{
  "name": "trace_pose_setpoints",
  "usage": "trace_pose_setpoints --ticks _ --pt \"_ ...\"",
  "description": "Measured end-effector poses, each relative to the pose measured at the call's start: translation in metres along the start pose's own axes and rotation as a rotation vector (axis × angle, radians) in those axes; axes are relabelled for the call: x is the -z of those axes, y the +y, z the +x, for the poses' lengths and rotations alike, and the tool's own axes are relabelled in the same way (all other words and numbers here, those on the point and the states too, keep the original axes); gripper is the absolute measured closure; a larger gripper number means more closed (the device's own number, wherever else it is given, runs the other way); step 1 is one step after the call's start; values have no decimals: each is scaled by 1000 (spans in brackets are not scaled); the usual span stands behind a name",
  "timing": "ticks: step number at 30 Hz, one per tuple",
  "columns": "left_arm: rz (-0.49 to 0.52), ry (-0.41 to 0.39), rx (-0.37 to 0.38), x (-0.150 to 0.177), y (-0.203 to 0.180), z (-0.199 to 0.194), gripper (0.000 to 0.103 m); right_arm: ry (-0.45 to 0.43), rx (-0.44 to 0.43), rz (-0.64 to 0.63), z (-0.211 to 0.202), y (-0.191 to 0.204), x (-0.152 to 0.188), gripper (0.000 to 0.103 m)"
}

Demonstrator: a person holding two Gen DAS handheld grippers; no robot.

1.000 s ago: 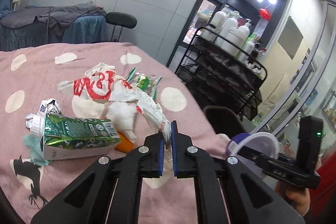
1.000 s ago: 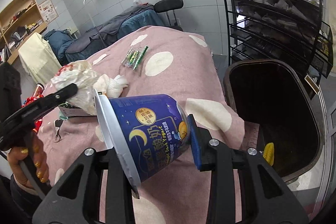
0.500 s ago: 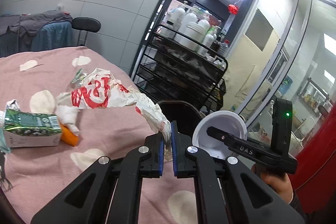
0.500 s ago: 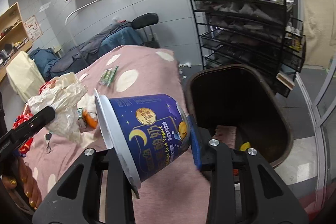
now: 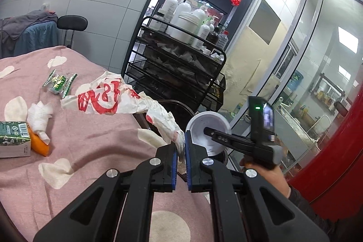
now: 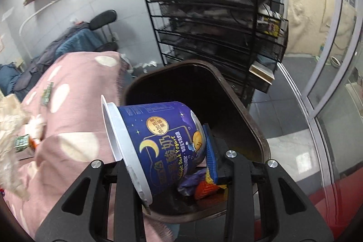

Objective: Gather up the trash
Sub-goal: 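Carry the blue yogurt cup and white bag over the brown bin with both tools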

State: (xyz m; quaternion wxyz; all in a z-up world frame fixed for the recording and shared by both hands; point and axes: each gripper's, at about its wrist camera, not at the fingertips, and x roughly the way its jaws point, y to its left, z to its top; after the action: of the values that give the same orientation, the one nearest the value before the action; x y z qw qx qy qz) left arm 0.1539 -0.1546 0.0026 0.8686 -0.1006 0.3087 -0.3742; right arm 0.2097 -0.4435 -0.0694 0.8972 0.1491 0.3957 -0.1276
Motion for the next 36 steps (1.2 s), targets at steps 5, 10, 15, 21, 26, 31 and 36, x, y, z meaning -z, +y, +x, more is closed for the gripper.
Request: trace_pose_setpoints --ticks 5,10,15,21,26,31,36 --pt "-8 19 17 4 -4 5 96 112 86 -30 44 -6 -1 69" --pt "-10 37 22 8 -7 9 96 199 122 -27 72 -10 2 69" --pt "-6 51 24 11 -8 13 96 238 157 -63 87 -7 12 45" --pt "-21 77 32 13 -7 20 96 204 120 -49 76 -8 20 38" --pt "-16 95 45 9 -9 32 96 149 99 -29 59 -8 24 35" --pt "-4 123 81 1 -16 51 96 77 76 -20 31 -7 33 29" --pt "4 170 104 -5 -24 83 96 26 88 -8 6 -12 39 28"
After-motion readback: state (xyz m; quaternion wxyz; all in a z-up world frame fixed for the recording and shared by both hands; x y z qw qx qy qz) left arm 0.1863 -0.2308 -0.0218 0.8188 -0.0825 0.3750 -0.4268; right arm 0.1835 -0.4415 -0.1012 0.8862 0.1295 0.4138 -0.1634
